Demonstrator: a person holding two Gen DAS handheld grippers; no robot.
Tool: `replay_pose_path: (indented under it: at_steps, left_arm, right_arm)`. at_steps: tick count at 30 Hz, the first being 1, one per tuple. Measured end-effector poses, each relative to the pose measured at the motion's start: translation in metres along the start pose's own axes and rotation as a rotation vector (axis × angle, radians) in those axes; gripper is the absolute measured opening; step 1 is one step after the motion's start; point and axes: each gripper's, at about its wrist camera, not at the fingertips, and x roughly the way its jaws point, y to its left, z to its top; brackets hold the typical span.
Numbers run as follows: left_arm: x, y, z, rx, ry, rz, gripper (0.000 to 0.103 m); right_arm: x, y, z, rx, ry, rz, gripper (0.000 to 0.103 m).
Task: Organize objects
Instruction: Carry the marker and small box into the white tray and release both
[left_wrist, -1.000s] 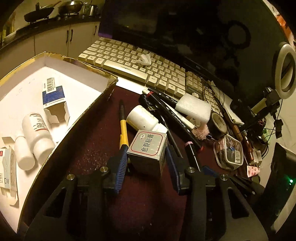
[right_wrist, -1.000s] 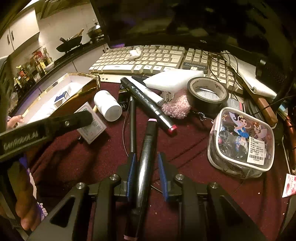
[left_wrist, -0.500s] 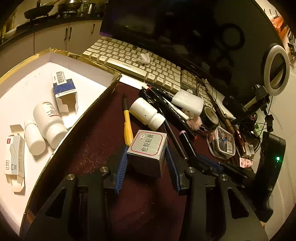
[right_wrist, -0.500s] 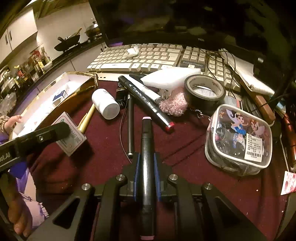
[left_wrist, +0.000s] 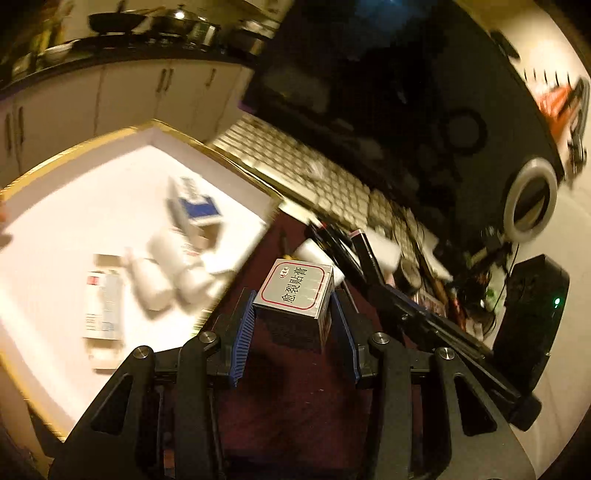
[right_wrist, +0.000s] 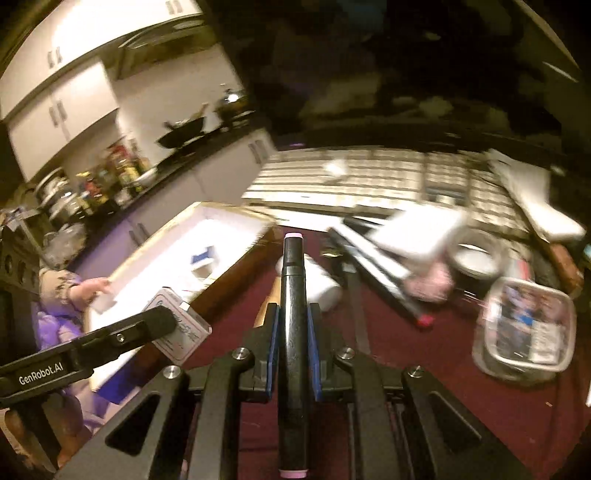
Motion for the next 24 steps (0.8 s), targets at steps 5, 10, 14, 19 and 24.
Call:
replay_pose_path:
  at_steps: [5,10,14,19,24]
  left_arm:
    - [-0.028,0.033,0.006,-0.071,-0.06,0.046,0.041]
    - [-0.05,0.075,0.012,-0.161,-0.108,0.127,0.041]
    - [-0.054,0.106,0.017,-0.221,-0.113,0.222,0.041]
    - [-0.041,0.133,0.018,-0.268,-0.057,0.316,0.041]
    - [-0.034,0.146,0.014,-0.286,-0.031,0.343,0.041]
  right_arm:
    - [0.019,0.04,0.005,-0.039,0.023,0.103,0.013]
    - [0.046,0.077,0.008,-0.074,0.066,0.185,0.013]
    - [0.071,0.106,0.014,-0.1,0.105,0.246,0.013]
    - [0.108,0.134,0.017,-0.102,0.183,0.32,0.013]
    - [0.143,0.152,0.015,-0.124,0.244,0.288,0.013]
